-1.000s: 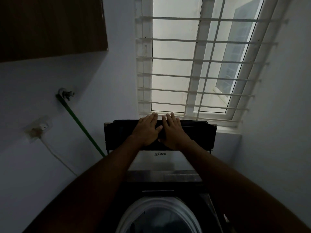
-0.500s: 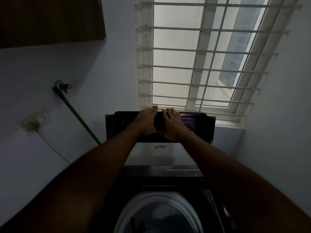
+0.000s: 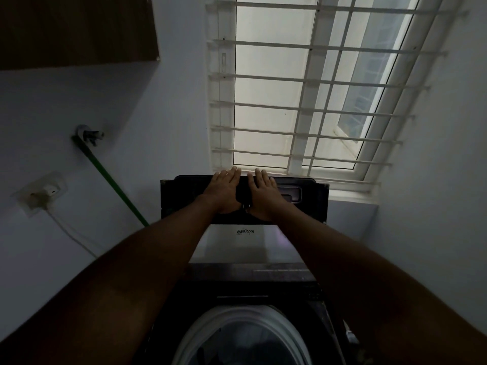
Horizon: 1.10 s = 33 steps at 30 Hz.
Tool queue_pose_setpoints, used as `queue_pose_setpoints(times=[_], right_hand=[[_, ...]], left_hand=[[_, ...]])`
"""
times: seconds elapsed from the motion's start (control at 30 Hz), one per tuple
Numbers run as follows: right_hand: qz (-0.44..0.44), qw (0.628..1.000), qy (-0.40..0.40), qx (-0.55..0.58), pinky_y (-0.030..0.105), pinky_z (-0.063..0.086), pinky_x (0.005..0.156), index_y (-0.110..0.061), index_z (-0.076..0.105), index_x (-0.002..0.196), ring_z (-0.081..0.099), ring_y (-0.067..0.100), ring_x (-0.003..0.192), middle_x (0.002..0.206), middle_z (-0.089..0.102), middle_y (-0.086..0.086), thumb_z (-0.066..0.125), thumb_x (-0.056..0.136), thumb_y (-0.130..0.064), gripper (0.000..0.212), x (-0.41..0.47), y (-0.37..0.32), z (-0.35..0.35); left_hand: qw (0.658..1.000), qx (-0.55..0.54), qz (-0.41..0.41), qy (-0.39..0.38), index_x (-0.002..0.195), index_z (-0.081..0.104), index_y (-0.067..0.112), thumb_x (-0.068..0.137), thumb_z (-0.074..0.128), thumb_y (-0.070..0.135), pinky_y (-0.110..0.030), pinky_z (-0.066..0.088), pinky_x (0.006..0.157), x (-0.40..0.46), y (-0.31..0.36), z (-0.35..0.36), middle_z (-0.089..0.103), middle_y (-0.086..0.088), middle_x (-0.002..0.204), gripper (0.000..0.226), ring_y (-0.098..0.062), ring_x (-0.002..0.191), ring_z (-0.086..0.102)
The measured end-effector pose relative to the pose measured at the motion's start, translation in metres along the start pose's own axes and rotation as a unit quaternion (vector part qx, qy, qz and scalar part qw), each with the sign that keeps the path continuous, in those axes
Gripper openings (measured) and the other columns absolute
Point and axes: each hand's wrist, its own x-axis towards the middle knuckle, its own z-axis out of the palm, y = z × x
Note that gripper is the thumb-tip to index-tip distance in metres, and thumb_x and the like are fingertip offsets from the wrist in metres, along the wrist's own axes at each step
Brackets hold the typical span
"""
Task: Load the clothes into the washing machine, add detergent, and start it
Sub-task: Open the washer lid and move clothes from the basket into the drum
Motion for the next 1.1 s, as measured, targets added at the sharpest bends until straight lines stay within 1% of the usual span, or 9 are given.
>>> queue_pose_setpoints(times=[0.1,0.43,0.57,0.67,0.73,0.83,0.97,1.03,1.1], right_hand=[[0.003,1.0,0.008,-0.006,0.047,-0.006,0.119,-0.008,-0.01,0.153,-0.02,0.035,0.146,0.158,-0.018,0.02,0.06,0.088,-0.042,0.101,0.002,-0.001,0.005],[-0.001,0.999,0.032,-0.019,0.047,-0.001,0.12,-0.009,-0.004,0.154,-0.013,0.032,0.148,0.16,-0.012,0.018,0.062,0.087,-0.035,0.097,-0.014,-0.001,0.01],[-0.017,0.997,0.069,0.003,0.048,0.013,0.121,-0.018,0.015,0.154,0.007,0.035,0.148,0.16,0.012,0.018,0.064,0.086,-0.026,0.084,-0.037,-0.001,0.01],[-0.02,0.99,0.137,-0.011,0.049,0.038,0.105,-0.016,0.039,0.145,0.044,0.036,0.128,0.139,0.052,0.015,0.06,0.085,-0.025,0.064,-0.062,-0.002,0.012],[-0.026,0.987,0.158,0.005,0.046,0.046,0.092,-0.015,0.05,0.136,0.053,0.033,0.112,0.122,0.063,0.012,0.057,0.085,-0.022,0.051,-0.081,-0.003,0.014],[-0.015,0.985,0.166,0.038,0.045,0.05,0.081,-0.012,0.063,0.117,0.054,0.029,0.099,0.106,0.065,0.011,0.052,0.086,-0.016,0.032,-0.109,-0.002,0.02],[0.02,0.984,0.163,0.076,0.044,0.05,0.085,-0.007,0.068,0.114,0.056,0.031,0.105,0.112,0.066,0.014,0.052,0.085,-0.011,0.033,-0.148,0.004,0.034],[0.051,0.981,0.161,0.094,0.042,0.049,0.089,-0.006,0.068,0.115,0.055,0.031,0.11,0.115,0.064,0.015,0.052,0.087,-0.011,0.032,-0.172,0.006,0.04],[0.085,0.979,0.154,0.106,0.039,0.049,0.088,-0.007,0.069,0.113,0.055,0.029,0.109,0.113,0.064,0.013,0.052,0.088,-0.012,0.031,-0.196,0.007,0.046]], left_hand=[[1.0,0.002,0.007,0.01,0.154,-0.009,0.012,0.088,0.057,0.047,-0.041,-0.003,0.122,-0.004,0.0,0.003,-0.013,-0.009,0.163,0.1,-0.026,0.15,-0.009],[0.998,0.021,0.022,0.055,0.155,0.001,0.013,0.088,0.057,0.038,-0.049,0.006,0.121,-0.035,0.004,0.012,-0.002,-0.008,0.164,0.091,-0.029,0.15,-0.004],[0.997,-0.015,0.002,0.08,0.153,0.021,0.011,0.087,0.057,0.03,-0.048,0.015,0.12,-0.055,0.016,0.007,0.017,-0.013,0.161,0.077,-0.03,0.149,0.013],[0.988,-0.062,0.008,0.141,0.135,0.052,0.012,0.083,0.06,0.027,-0.042,0.033,0.109,-0.069,0.029,0.004,0.048,-0.013,0.139,0.055,-0.03,0.13,0.043],[0.985,-0.084,0.008,0.154,0.126,0.06,0.017,0.084,0.061,0.029,-0.04,0.04,0.1,-0.081,0.038,0.004,0.056,-0.007,0.125,0.044,-0.025,0.116,0.051],[0.985,-0.108,0.017,0.134,0.121,0.063,0.02,0.086,0.06,0.03,-0.041,0.043,0.097,-0.103,0.055,0.011,0.059,-0.004,0.121,0.037,-0.023,0.112,0.053],[0.974,-0.205,0.007,0.097,0.103,0.068,0.018,0.092,0.053,0.032,-0.039,0.049,0.088,-0.128,0.077,0.019,0.064,-0.003,0.105,0.023,-0.023,0.098,0.06],[0.969,-0.234,0.011,0.083,0.088,0.066,0.019,0.096,0.048,0.038,-0.035,0.05,0.076,-0.141,0.089,0.024,0.064,0.0,0.091,0.027,-0.021,0.087,0.062],[0.957,-0.281,0.018,0.062,0.085,0.066,0.019,0.1,0.04,0.046,-0.034,0.051,0.075,-0.157,0.104,0.03,0.066,0.002,0.087,0.041,-0.017,0.084,0.063]])
